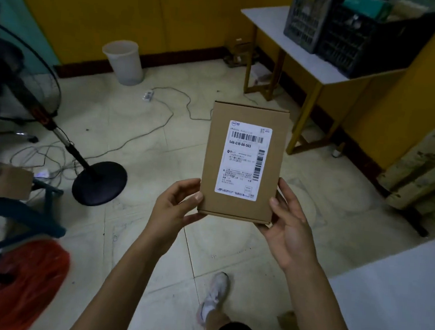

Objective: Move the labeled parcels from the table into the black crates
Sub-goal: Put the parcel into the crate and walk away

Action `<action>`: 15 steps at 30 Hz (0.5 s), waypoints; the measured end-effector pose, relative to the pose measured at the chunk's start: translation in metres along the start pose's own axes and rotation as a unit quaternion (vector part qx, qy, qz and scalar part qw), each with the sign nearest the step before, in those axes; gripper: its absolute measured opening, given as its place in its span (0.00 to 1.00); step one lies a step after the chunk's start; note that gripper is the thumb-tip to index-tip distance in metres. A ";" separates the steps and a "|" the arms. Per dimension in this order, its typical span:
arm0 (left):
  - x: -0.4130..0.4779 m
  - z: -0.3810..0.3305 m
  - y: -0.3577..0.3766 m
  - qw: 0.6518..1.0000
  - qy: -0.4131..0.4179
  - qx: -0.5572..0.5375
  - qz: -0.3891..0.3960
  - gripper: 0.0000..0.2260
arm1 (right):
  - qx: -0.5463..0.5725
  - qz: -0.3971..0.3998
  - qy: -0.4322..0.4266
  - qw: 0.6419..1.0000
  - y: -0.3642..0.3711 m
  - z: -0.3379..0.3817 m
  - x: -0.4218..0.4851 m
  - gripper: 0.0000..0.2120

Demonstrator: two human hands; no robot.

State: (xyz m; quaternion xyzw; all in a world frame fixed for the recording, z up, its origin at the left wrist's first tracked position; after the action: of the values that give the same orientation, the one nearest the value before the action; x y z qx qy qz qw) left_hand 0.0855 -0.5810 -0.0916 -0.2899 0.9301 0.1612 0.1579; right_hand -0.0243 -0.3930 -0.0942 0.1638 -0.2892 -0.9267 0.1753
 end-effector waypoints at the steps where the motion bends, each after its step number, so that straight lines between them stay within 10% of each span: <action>1: 0.022 -0.014 0.000 1.000 0.001 0.003 -0.003 0.12 | 0.000 0.005 0.002 1.000 0.009 0.002 0.026 0.24; 15: 0.295 -0.131 0.065 0.998 0.001 -0.016 0.068 0.12 | -0.019 -0.026 -0.066 0.997 0.053 0.069 0.290 0.22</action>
State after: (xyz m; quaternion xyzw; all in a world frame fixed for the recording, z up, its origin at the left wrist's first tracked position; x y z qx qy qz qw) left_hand -0.2099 -0.7254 -0.0743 -0.2290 0.9449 0.1862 0.1413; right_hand -0.2965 -0.5225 -0.0679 0.1060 -0.2785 -0.9450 0.1350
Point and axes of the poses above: each hand's wrist, its own x-axis towards the middle knuckle, its own y-axis out of the palm, z = x × y, the point moved 3 cm from there along x, towards the middle knuckle, and after that the axes turned 9 degrees about -y, right-handed, at the moved point
